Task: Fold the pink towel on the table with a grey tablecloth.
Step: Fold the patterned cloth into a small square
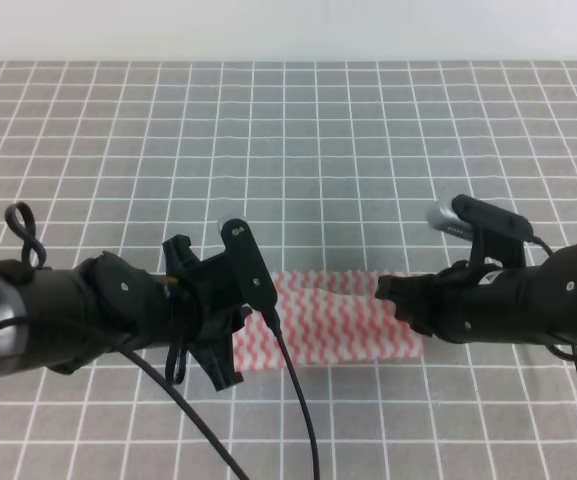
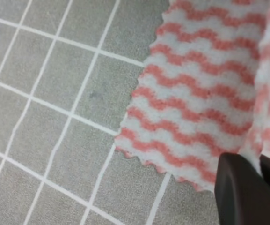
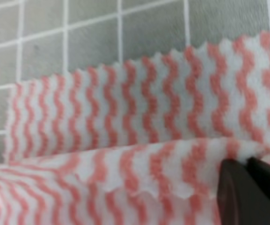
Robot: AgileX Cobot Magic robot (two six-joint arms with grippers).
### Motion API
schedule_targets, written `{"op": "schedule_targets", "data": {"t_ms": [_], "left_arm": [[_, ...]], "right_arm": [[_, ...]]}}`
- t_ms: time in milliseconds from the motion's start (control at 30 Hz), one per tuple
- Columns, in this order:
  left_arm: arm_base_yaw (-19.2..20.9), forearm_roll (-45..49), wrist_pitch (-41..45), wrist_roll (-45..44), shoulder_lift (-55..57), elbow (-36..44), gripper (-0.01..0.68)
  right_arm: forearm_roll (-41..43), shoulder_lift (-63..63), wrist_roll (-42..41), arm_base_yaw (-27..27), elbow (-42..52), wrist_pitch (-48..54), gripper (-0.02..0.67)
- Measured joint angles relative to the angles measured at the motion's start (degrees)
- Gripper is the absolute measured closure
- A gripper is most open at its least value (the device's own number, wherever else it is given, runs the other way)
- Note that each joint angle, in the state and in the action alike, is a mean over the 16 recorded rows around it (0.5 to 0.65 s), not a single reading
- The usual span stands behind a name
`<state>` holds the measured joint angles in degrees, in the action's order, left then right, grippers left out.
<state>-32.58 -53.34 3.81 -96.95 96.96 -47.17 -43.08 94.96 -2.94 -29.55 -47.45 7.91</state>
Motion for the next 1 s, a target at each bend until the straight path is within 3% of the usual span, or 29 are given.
{"op": "schedule_targets", "data": {"t_ms": [1000], "left_arm": [[0.00, 0.00, -0.45, -0.41, 5.40, -4.69, 0.675]], "right_arm": [[0.53, 2.26, -0.12, 2.28, -2.71, 1.50, 0.664]]}}
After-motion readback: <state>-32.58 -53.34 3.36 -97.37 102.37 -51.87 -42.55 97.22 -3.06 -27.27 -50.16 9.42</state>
